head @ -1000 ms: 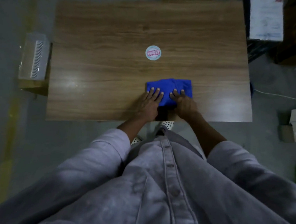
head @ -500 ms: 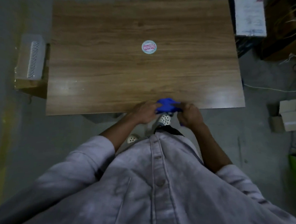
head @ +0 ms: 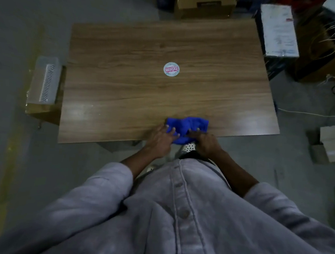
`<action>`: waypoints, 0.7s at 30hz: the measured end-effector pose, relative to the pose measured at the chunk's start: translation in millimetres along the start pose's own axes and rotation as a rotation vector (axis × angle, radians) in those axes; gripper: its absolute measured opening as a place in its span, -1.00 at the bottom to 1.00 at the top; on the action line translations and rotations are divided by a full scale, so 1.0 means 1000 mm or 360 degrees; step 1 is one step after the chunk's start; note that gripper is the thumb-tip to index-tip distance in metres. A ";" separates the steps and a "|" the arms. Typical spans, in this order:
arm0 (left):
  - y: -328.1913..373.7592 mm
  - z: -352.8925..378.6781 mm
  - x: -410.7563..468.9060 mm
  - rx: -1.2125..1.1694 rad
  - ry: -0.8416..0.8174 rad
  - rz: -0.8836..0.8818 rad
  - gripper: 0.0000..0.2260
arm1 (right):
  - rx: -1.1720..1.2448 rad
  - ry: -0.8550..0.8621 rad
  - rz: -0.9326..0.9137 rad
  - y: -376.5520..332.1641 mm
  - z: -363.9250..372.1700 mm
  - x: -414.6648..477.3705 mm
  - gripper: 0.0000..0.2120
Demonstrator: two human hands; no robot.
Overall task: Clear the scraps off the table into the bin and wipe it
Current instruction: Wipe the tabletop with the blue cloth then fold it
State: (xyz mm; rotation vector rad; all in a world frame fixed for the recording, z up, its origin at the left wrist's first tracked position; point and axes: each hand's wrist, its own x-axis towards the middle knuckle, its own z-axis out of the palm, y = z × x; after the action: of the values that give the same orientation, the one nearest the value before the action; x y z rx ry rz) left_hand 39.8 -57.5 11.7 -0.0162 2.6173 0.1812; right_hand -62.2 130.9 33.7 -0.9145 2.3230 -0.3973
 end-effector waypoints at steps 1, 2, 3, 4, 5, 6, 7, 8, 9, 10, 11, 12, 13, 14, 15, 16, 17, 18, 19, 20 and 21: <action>0.004 -0.003 -0.008 -0.0036 -0.0043 0.0076 -0.57 | -0.0033 -0.0085 0.0049 -0.002 -0.003 -0.004 -0.48; 0.007 -0.013 -0.016 -0.0152 -0.0134 0.0134 -0.68 | -0.0076 -0.0213 0.0055 -0.005 -0.008 -0.008 -0.51; 0.007 -0.023 -0.020 -0.0258 -0.0241 0.0171 -0.77 | -0.0056 -0.0339 0.0033 -0.007 -0.010 -0.010 -0.53; 0.004 -0.029 -0.020 -0.0358 -0.0351 0.0166 -0.81 | -0.0027 -0.0409 0.0009 -0.009 -0.012 -0.012 -0.54; -0.001 -0.036 -0.018 -0.0441 -0.0415 0.0126 -0.82 | 0.0024 -0.0422 -0.0014 -0.011 -0.014 -0.011 -0.54; -0.007 -0.043 -0.016 -0.0487 -0.0394 0.0070 -0.79 | 0.0074 -0.0379 -0.0023 -0.013 -0.018 -0.010 -0.53; -0.015 -0.051 -0.014 -0.0488 -0.0314 0.0003 -0.74 | 0.0109 -0.0290 -0.0055 -0.016 -0.023 -0.006 -0.54; -0.024 -0.057 -0.010 -0.0480 -0.0188 -0.0060 -0.71 | 0.0129 -0.0184 -0.0077 -0.019 -0.031 -0.001 -0.56; -0.032 -0.066 -0.007 -0.0496 -0.0040 -0.0098 -0.66 | 0.0135 -0.0079 -0.0109 -0.020 -0.040 0.002 -0.56; -0.039 -0.076 -0.004 -0.0534 0.0141 -0.0082 -0.60 | 0.0122 0.0030 -0.0130 -0.025 -0.052 0.005 -0.55; -0.045 -0.085 -0.002 -0.0572 0.0323 -0.0033 -0.54 | 0.0104 0.0147 -0.0154 -0.029 -0.064 0.007 -0.52; -0.049 -0.096 0.000 -0.0593 0.0505 0.0021 -0.52 | 0.0075 0.0290 -0.0178 -0.033 -0.075 0.008 -0.49; -0.052 -0.104 0.002 -0.0603 0.0677 0.0057 -0.51 | 0.0041 0.0459 -0.0212 -0.037 -0.085 0.008 -0.47; -0.054 -0.111 0.006 -0.0591 0.0859 0.0077 -0.50 | 0.0009 0.0633 -0.0242 -0.040 -0.090 0.008 -0.46; -0.056 -0.116 0.010 -0.0577 0.0996 0.0077 -0.48 | -0.0026 0.0799 -0.0262 -0.044 -0.093 0.008 -0.47; -0.059 -0.118 0.013 -0.0564 0.1073 0.0056 -0.46 | -0.0039 0.0943 -0.0259 -0.049 -0.092 0.008 -0.48; -0.063 -0.115 0.018 -0.0534 0.1071 0.0033 -0.44 | -0.0023 0.1034 -0.0252 -0.051 -0.087 0.010 -0.49; -0.069 -0.108 0.023 -0.0495 0.0987 0.0010 -0.44 | 0.0010 0.1036 -0.0242 -0.053 -0.078 0.014 -0.50; -0.077 -0.098 0.027 -0.0463 0.0837 -0.0006 -0.44 | 0.0036 0.0917 -0.0210 -0.052 -0.065 0.018 -0.51; -0.083 -0.084 0.028 -0.0446 0.0645 -0.0056 -0.43 | 0.0009 0.0670 -0.0137 -0.051 -0.050 0.023 -0.51; -0.089 -0.067 0.028 -0.0470 0.0450 -0.0139 -0.41 | -0.0095 0.0369 -0.0040 -0.049 -0.034 0.027 -0.51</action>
State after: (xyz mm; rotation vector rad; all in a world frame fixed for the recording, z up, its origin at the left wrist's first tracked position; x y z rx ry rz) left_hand -13.7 -153.5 44.0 -0.2771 2.8369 0.5702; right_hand -74.5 79.0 71.8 -0.9717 2.5478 -0.4685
